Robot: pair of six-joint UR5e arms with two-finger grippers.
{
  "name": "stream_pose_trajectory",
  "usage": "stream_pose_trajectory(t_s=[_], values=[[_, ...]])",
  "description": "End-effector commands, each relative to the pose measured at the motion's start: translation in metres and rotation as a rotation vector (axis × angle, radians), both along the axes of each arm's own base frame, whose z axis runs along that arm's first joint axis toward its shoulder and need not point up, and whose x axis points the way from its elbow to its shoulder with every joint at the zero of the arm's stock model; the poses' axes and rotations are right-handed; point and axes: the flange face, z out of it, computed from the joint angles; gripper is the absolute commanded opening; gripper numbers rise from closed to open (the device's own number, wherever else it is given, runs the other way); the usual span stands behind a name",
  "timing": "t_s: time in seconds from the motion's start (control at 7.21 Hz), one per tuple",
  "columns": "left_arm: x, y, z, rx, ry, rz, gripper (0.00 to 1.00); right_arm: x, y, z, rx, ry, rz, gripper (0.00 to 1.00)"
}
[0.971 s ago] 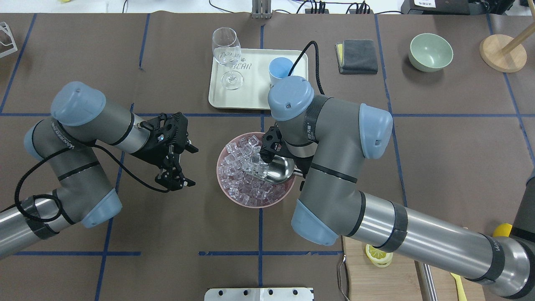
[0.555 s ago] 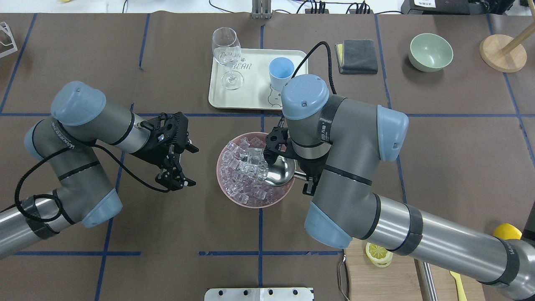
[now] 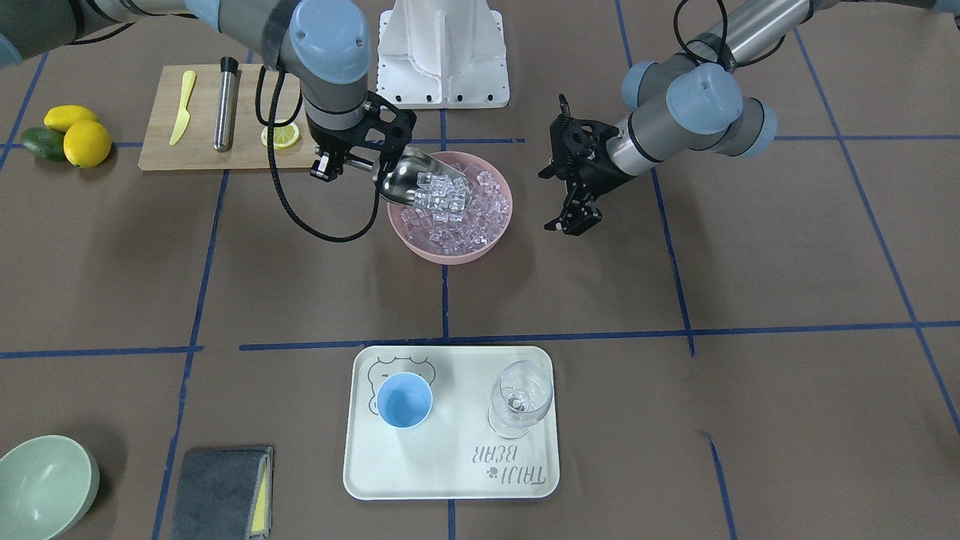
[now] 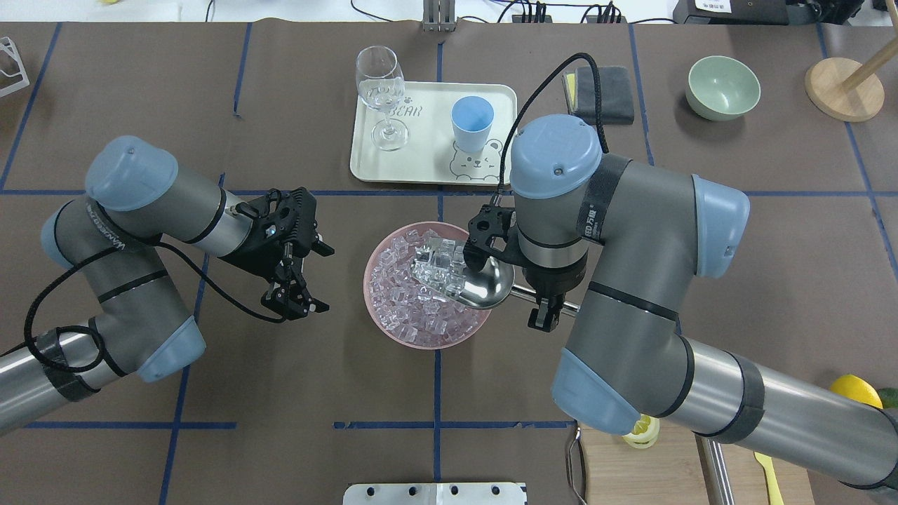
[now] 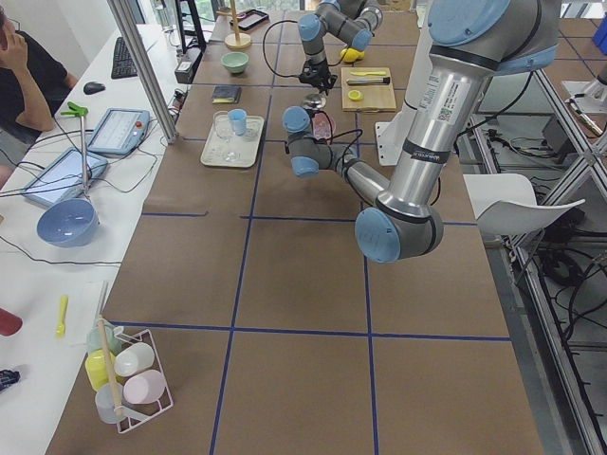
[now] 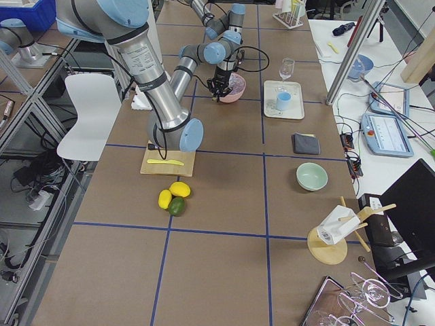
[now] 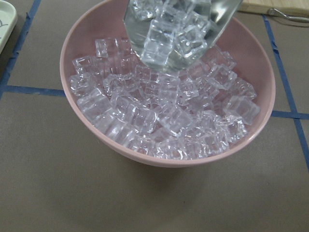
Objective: Put ice in cup with scoop
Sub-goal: 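Scoop ice cubes and lift the filled scoop out of the bowl with the right gripper, then carry the ice-filled scoop with the right gripper to the light-blue cup on the tray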
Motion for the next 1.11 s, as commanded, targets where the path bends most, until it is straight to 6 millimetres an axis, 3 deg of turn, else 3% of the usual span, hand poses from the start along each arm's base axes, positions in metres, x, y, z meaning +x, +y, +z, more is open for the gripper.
stream_pose_trajectory(t_s=[0.0,0.28,0.69,0.97], values=[[0.000,0.000,0.003,-0.003,-0.004,0.000,1.00,0.022,-0.024,-0.002,-0.106,0.017,0.166,0.00],[-0.001,0.001,0.004,-0.004,-0.006,0.000,1.00,0.042,-0.076,-0.001,-0.261,0.020,0.294,0.00],[-0.001,0.001,0.007,-0.007,-0.009,0.000,1.00,0.038,-0.173,-0.015,-0.412,0.058,0.398,0.00],[-0.001,0.001,0.007,-0.007,-0.009,0.000,1.00,0.038,-0.208,-0.010,-0.465,0.084,0.431,0.00]])
